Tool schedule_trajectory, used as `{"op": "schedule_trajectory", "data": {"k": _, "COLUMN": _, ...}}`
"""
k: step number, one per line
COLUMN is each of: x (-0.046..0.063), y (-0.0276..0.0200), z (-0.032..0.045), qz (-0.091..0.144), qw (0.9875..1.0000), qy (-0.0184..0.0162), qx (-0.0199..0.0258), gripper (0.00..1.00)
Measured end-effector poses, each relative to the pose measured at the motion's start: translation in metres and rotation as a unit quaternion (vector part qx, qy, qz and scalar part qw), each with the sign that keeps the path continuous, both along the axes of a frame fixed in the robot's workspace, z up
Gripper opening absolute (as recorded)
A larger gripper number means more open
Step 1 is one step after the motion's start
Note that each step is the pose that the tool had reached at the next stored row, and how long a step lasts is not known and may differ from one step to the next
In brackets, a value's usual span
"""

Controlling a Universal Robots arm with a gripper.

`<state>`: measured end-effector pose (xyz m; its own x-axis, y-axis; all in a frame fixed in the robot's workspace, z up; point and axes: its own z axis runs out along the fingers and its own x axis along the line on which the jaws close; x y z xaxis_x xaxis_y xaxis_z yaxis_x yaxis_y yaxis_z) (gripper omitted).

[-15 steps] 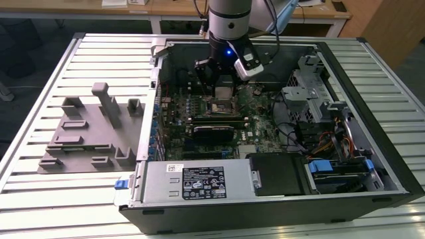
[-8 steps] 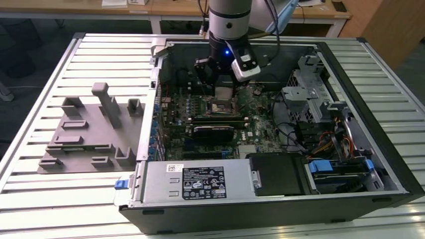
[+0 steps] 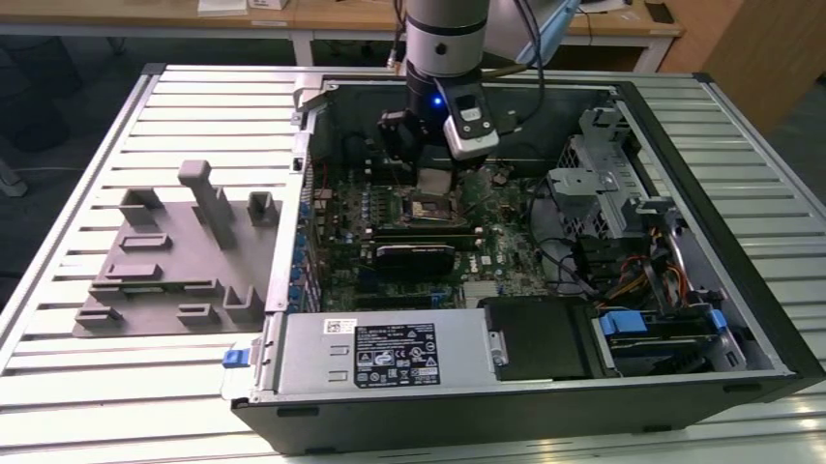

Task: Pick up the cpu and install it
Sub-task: 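Place the cpu into insertion slot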

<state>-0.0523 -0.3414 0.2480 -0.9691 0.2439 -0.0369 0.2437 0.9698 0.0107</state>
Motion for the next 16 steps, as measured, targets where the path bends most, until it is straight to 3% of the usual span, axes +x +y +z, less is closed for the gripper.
{"op": "schedule_trajectory", "data": {"k": 8, "x": 0.0000, "y": 0.0000, "z": 0.0000, "qz": -0.041, "qw": 0.9991, "qy": 0.0000, "qx": 0.0000, "gripper": 0.54}}
{"op": "schedule_trajectory", "data": {"k": 16, "x": 0.0000, "y": 0.0000, "z": -0.0001, "qz": -0.088, "qw": 0.9961, "qy": 0.0000, "qx": 0.0000, "gripper": 0.54}}
